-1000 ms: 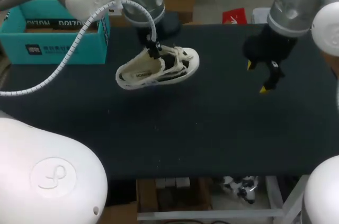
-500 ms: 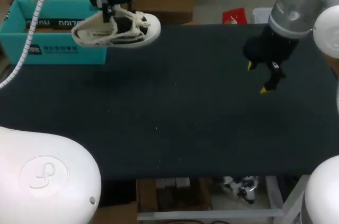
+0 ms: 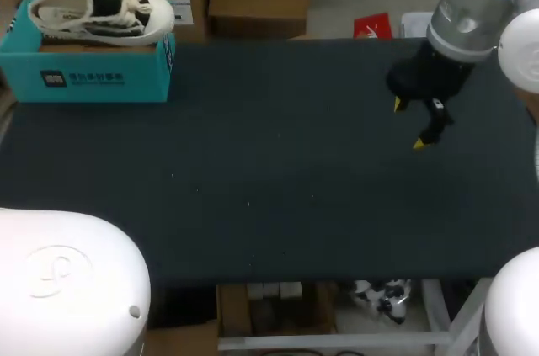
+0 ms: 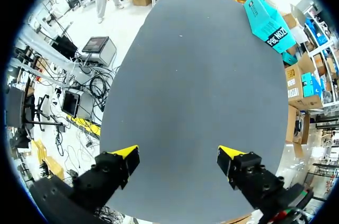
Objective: Open the shoe tongue, take the insole out of the shoe, put the insole back into the shoe, and pack the shoe into the shoebox
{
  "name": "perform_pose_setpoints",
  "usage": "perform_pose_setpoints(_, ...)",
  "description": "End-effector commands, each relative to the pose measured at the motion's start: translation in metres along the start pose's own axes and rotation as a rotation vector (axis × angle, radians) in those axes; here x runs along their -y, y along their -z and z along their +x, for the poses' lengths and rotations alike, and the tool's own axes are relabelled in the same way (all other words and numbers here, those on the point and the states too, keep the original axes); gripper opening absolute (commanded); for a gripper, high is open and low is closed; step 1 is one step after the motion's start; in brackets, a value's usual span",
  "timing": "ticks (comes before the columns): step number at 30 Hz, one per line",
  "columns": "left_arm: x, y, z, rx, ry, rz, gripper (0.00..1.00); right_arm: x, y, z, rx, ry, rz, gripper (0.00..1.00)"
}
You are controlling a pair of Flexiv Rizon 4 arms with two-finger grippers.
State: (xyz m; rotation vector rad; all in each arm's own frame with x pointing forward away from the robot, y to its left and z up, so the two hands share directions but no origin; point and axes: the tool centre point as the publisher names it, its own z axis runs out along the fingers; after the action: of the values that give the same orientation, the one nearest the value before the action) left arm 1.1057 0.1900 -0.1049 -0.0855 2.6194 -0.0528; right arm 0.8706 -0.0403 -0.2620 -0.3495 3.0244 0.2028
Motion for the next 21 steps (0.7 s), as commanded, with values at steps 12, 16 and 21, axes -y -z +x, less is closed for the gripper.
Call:
perform_pose_setpoints(12,-0.088,-0.073,-0.074,-0.07,0.05,0.108,0.0,0.0,0.0,0.001,0.001,0.0,0.002,1.0)
perform_pose_setpoints(16,-0.095,-0.098,-0.078,-0.096,0.047,0.086,0.0,0.0,0.0,0.001,0.001,0.0,0.002,1.0)
perform_pose_setpoints(21,-0.105,-0.134,-0.085,-0.133,0.047,0.087,0.0,0.0,0.0,0.001,0.001,0.0,0.002,1.0)
